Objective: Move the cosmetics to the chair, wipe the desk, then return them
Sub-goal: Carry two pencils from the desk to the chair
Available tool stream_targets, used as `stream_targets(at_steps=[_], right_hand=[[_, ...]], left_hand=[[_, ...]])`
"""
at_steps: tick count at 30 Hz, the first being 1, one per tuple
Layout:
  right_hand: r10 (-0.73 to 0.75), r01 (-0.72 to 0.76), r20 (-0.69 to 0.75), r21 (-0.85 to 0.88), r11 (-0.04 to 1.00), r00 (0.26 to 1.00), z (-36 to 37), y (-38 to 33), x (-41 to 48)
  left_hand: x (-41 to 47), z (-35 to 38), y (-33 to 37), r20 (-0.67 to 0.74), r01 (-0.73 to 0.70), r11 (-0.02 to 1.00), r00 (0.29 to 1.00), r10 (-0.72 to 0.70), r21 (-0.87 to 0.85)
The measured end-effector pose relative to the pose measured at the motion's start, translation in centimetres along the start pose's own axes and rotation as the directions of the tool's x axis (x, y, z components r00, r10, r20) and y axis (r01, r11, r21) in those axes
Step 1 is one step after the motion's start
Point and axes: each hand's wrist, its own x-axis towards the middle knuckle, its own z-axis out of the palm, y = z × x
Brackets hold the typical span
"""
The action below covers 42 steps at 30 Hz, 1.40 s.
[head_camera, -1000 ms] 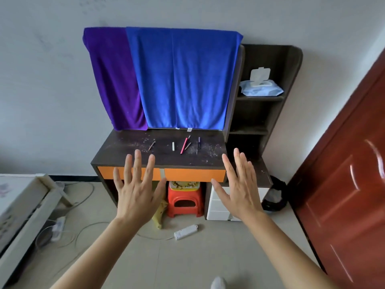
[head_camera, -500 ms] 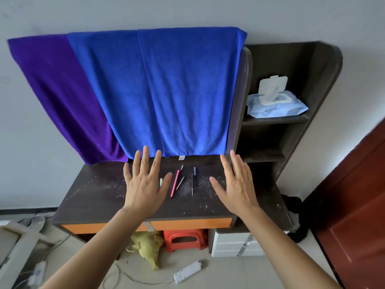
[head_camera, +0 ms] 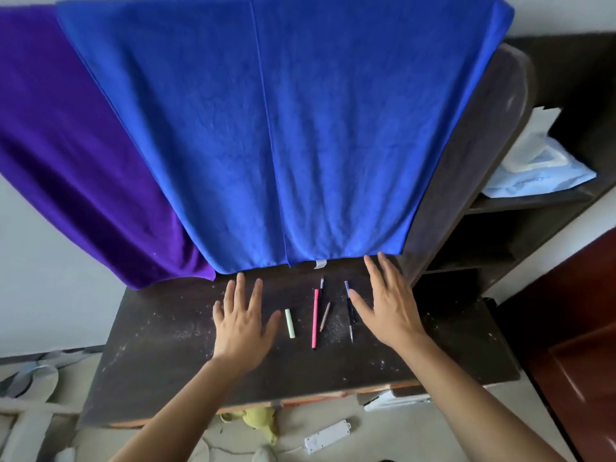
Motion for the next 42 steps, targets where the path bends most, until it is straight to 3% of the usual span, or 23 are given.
stream_targets(at_steps=[4, 8, 14, 19, 23, 32, 36, 42], right_hand=[[0.120, -0.121, 0.046, 0.020, 0.992, 0.992, 3.7, -1.6, 0.7], [0.158, -0.167, 0.180, 0.033, 0.985, 0.971, 8.1, -1.6, 0.7], [0.256, -0.258, 0.366, -0.044, 0.965, 0.894, 14.6, -0.4, 1.5], [0.340, -0.334, 0.364, -0.083, 0.939, 0.867, 17.7, -1.4, 2.2], [0.323, -0.344, 0.384, -0.014, 0.939, 0.865, 18.0, -1.3, 2.5], [0.310, -0.377, 0.396, 0.100, 0.921, 0.864, 17.2, 0.9, 2.1], [0.343, -0.436, 0.442, 0.126, 0.891, 0.829, 17.2, 1.2, 2.5], [0.277, -0.355, 0.489, 0.073, 0.932, 0.827, 16.9, 1.1, 2.7]], left_hand=[[3.2, 2.3, -2.5, 0.102, -0.034, 0.999, 0.994, 0.033, 0.008], [4.9, 5.9, -2.9, 0.171, -0.023, 0.999, 0.985, 0.028, -0.029], [5.2, 13.2, -2.7, 0.259, 0.047, 0.998, 0.965, -0.038, -0.029], [4.9, 16.0, -1.9, 0.208, 0.036, 0.999, 0.978, -0.034, -0.005], [5.3, 15.8, -2.4, 0.124, 0.064, 0.998, 0.991, -0.060, -0.023], [6.1, 16.1, -2.9, 0.031, -0.047, 0.994, 0.998, 0.050, -0.096], [6.2, 16.2, -2.2, 0.052, -0.019, 0.982, 0.998, 0.029, -0.186], [5.9, 15.4, -2.0, 0.112, 0.064, 0.969, 0.993, -0.038, -0.237]])
